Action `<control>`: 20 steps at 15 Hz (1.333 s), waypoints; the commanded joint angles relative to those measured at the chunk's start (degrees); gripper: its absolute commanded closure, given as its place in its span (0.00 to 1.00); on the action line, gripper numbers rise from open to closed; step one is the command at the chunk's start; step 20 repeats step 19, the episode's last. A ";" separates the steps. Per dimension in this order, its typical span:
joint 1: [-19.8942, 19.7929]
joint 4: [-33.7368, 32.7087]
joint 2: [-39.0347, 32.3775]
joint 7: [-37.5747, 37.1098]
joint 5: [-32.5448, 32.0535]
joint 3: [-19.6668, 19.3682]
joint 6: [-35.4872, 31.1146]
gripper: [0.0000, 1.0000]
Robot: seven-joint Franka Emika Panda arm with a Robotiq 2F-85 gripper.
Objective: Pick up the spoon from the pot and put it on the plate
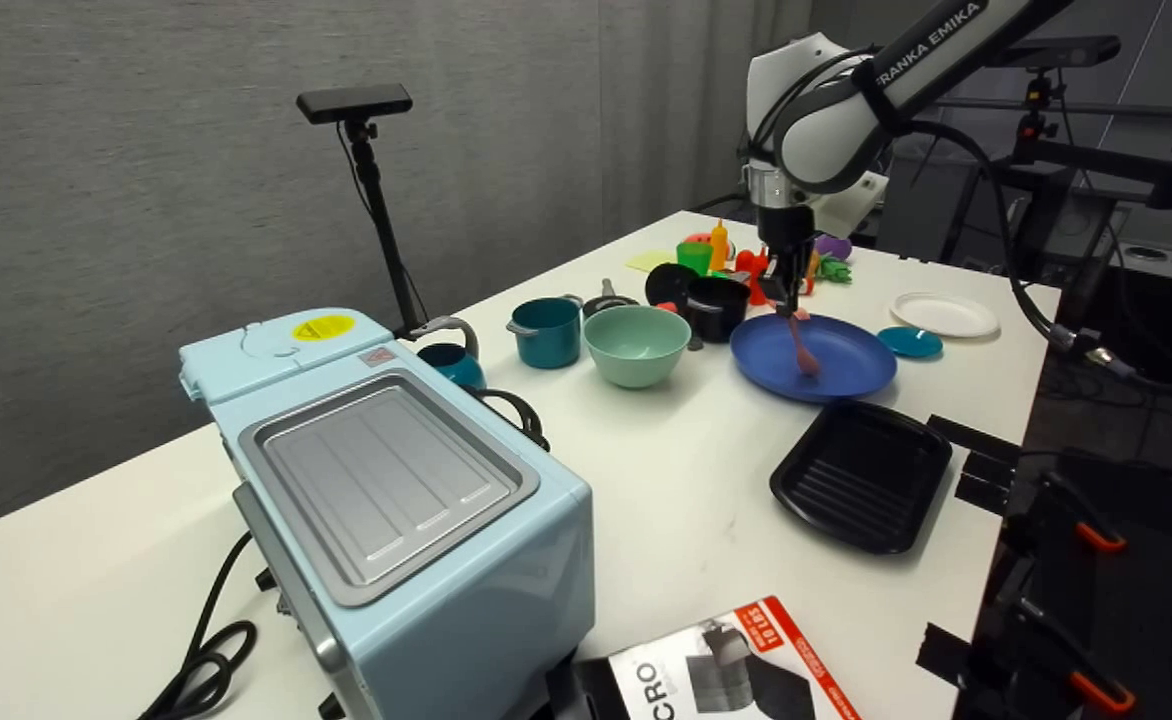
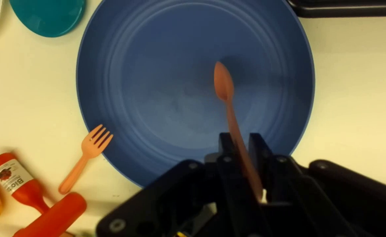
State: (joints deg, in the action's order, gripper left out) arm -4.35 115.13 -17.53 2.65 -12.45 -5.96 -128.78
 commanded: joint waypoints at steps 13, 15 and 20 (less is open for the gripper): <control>1.49 -5.34 -0.52 2.44 0.60 3.10 1.64 0.00; 3.68 -8.45 -0.77 -0.76 -0.11 4.16 1.71 0.00; 4.27 -6.98 0.18 -0.84 -0.03 4.28 0.55 0.00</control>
